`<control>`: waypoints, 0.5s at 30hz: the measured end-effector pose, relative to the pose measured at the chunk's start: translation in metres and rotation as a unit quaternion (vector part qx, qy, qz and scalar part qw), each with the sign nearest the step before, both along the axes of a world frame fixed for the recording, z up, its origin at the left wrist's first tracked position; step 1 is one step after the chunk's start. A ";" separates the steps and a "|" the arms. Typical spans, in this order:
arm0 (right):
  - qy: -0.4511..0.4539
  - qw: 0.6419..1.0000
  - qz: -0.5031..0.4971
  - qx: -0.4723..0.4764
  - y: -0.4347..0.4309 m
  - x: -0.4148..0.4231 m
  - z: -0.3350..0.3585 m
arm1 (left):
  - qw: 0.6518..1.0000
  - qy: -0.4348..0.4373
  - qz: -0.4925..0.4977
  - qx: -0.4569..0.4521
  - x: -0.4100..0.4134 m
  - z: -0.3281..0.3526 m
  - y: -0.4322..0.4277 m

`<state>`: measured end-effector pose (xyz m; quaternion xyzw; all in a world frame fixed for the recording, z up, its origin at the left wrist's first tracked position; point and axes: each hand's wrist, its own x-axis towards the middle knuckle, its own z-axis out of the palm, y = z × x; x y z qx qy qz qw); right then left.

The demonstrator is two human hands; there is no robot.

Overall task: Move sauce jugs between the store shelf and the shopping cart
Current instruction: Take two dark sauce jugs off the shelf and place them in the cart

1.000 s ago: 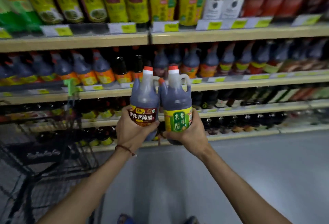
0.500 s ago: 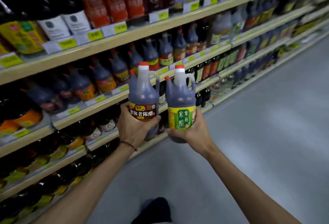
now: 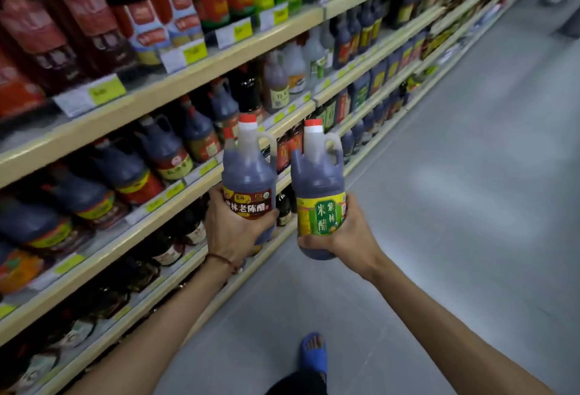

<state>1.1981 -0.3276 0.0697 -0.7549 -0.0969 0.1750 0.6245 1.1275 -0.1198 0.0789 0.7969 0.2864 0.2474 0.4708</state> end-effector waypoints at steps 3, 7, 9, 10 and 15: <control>-0.010 1.000 -0.015 -0.014 -0.024 0.056 0.005 | 1.000 0.003 -0.030 -0.004 0.066 0.001 -0.019; -0.014 0.998 -0.054 0.005 -0.049 0.126 0.009 | 0.998 0.021 -0.058 0.006 0.145 0.001 -0.045; -0.008 0.998 -0.067 0.014 -0.063 0.162 0.006 | 0.997 0.028 -0.070 0.013 0.185 -0.002 -0.059; -0.006 0.997 -0.073 0.016 -0.072 0.182 0.003 | 0.997 0.031 -0.070 0.016 0.207 -0.004 -0.066; 0.001 0.997 -0.076 0.012 -0.121 0.292 -0.009 | 0.998 0.036 -0.052 0.021 0.316 -0.012 -0.112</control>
